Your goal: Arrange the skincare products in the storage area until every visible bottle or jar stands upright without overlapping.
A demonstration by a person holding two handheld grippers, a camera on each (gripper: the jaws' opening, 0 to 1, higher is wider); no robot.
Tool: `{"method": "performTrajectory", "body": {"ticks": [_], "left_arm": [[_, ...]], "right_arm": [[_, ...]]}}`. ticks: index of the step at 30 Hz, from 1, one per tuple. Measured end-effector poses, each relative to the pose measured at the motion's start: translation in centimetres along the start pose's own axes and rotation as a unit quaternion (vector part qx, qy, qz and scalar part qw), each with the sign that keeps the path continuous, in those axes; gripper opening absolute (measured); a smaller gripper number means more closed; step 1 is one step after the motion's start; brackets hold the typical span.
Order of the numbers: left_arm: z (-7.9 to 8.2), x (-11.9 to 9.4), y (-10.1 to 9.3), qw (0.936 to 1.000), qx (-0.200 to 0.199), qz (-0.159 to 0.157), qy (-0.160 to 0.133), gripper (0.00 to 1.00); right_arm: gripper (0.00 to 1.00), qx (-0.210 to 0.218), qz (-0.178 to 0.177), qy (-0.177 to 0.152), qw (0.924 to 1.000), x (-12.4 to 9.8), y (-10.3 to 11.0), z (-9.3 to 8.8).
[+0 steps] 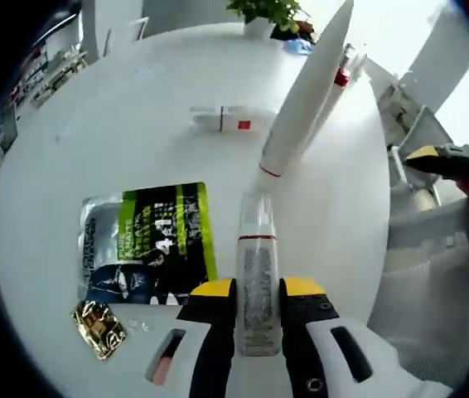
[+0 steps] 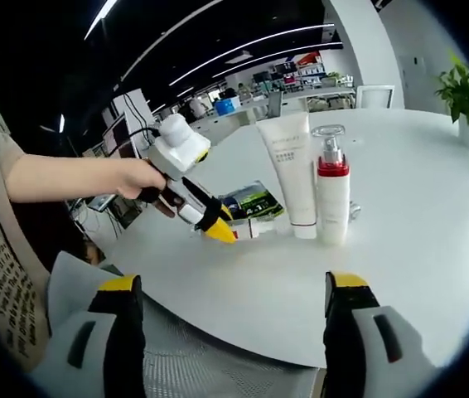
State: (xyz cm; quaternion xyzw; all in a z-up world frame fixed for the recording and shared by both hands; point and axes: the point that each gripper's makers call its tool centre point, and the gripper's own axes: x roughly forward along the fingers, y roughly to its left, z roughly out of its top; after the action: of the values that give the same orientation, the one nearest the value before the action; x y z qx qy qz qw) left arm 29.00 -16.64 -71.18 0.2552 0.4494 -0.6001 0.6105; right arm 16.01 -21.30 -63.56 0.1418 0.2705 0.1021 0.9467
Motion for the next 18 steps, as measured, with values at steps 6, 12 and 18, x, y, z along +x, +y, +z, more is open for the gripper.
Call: {"method": "performTrajectory", "body": {"ticks": [6,12,18], "left_arm": [[0.2,-2.2,-1.5,0.9989,-0.023,-0.004,-0.041,0.16],[0.6,-4.9,-3.6,0.9953,-0.032,-0.012,-0.090,0.16],[1.3,-7.5,-6.2,0.9859,-0.065,-0.033,-0.150,0.16]], "right_arm": [[0.80,0.035,0.071,-0.019,0.9967,-0.3,1.7,1.0],[0.70,0.080,0.140,-0.063,0.9849,-1.0,3.1,3.3],[0.69,0.088,0.148,-0.072,0.9824,-0.7,3.5,4.2]]}}
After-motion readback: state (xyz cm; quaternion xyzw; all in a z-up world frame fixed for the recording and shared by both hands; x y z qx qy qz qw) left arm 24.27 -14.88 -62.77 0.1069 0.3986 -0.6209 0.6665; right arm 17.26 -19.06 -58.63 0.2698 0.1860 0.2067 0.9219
